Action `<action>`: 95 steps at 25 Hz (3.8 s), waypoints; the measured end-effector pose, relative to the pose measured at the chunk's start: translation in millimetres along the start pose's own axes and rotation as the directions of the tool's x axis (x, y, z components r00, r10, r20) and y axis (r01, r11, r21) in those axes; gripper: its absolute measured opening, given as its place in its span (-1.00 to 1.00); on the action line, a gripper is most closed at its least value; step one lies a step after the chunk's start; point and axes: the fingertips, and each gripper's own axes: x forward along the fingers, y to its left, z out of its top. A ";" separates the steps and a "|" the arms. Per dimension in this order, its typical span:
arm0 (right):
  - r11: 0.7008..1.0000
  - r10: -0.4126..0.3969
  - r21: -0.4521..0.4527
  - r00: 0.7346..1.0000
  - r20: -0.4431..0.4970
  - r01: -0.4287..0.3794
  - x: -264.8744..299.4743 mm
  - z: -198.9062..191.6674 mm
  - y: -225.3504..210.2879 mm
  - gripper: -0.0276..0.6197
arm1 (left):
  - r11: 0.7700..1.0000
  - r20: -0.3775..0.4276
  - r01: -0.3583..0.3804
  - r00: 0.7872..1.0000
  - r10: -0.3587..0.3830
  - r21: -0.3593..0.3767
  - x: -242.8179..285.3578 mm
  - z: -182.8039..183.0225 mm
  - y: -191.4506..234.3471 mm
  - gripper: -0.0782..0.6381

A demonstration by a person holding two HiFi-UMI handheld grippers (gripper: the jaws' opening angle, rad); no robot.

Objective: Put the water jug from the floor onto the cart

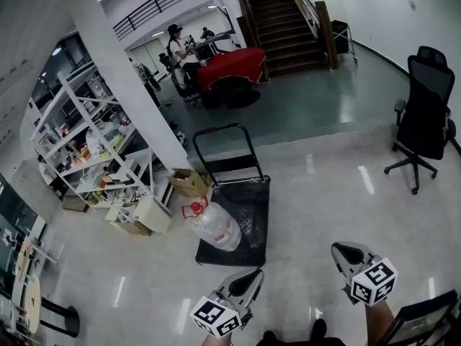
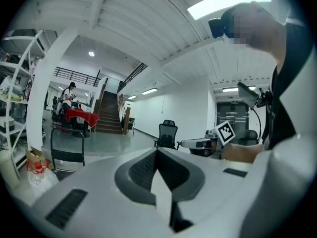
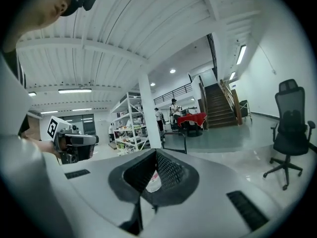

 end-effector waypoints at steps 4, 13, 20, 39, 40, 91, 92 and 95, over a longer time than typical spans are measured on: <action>1.000 -0.010 -0.015 1.000 0.028 0.011 -28.3 -3.8 39.5 -0.91 | 0.998 0.011 0.047 0.999 -0.047 0.048 -34.8 -2.3 -29.9 -0.78; 0.995 -0.096 -0.018 0.995 -0.010 0.096 -89.1 -52.8 193.9 -0.91 | 0.986 0.064 0.159 0.985 -0.162 0.050 -184.5 -38.7 -77.2 -0.78; 0.991 -0.124 -0.049 0.992 0.009 0.125 -155.8 -55.0 286.7 -0.91 | 0.976 0.073 0.217 0.974 -0.216 -0.011 -267.0 -54.8 -119.4 -0.78; 0.996 -0.065 -0.056 0.997 0.051 0.068 -473.7 -136.2 354.3 -0.91 | 0.986 0.022 0.164 0.986 -0.164 -0.002 -369.6 -101.2 -439.0 -0.78; 0.997 -0.062 -0.053 0.997 0.048 0.065 -482.2 -138.2 362.7 -0.91 | 0.987 0.019 0.163 0.986 -0.163 0.005 -379.3 -101.7 -447.9 -0.78; 0.982 -0.152 -0.093 0.981 0.120 0.163 -731.9 -185.6 646.1 -0.91 | 0.971 0.067 0.206 0.974 -0.215 0.120 -681.6 -140.2 -640.1 -0.78; 0.982 -0.149 -0.096 0.981 0.121 0.161 -734.6 -184.7 646.1 -0.91 | 0.971 0.068 0.204 0.975 -0.213 0.122 -682.9 -139.7 -643.1 -0.78; 0.983 -0.146 -0.096 0.981 0.124 0.159 -741.5 -184.1 645.8 -0.91 | 0.974 0.067 0.194 0.977 -0.203 0.120 -685.5 -141.2 -649.6 -0.78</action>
